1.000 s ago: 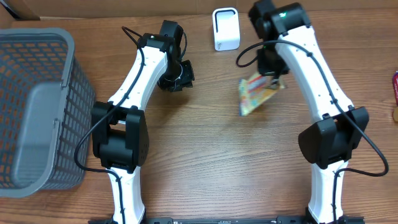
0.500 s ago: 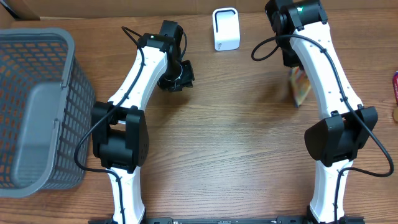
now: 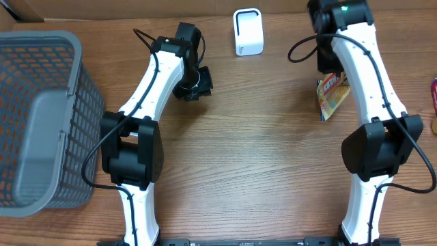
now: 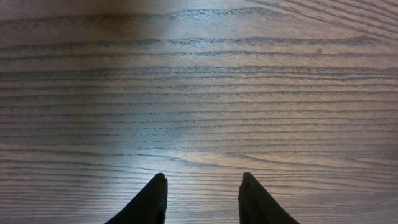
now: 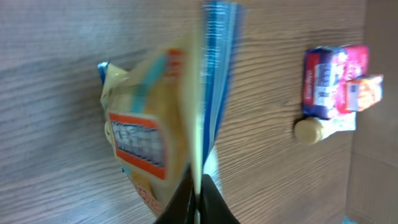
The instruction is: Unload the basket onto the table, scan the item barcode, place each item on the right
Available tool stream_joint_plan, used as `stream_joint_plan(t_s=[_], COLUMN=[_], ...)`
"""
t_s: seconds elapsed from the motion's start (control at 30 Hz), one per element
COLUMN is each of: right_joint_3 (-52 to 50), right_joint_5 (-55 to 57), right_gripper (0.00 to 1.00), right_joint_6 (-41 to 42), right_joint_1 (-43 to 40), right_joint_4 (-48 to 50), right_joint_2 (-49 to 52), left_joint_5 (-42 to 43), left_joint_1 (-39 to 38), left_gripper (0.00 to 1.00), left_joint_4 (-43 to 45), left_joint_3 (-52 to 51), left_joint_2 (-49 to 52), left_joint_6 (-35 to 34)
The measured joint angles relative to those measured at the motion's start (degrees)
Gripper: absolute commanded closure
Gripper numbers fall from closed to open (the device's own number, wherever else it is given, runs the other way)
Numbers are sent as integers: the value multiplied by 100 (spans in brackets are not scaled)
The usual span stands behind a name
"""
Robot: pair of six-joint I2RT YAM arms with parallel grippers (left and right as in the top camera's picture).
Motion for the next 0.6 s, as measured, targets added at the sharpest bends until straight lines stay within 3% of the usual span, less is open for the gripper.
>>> stream_joint_plan(t_s=[0.33, 0.6], right_joint_3=[-315, -315], right_joint_5=[-356, -1550], right_gripper=[96, 94], right_joint_6=[26, 37], right_joint_1=[640, 1287], right_joint_4=[321, 702], right_joint_2=[0, 0], left_joint_5=[0, 0], left_joint_1=[0, 0], left_gripper=[69, 67], left_joint_4=[2, 2], left_joint_3=[0, 0], left_joint_2=[0, 0], left_joint_6=[0, 0])
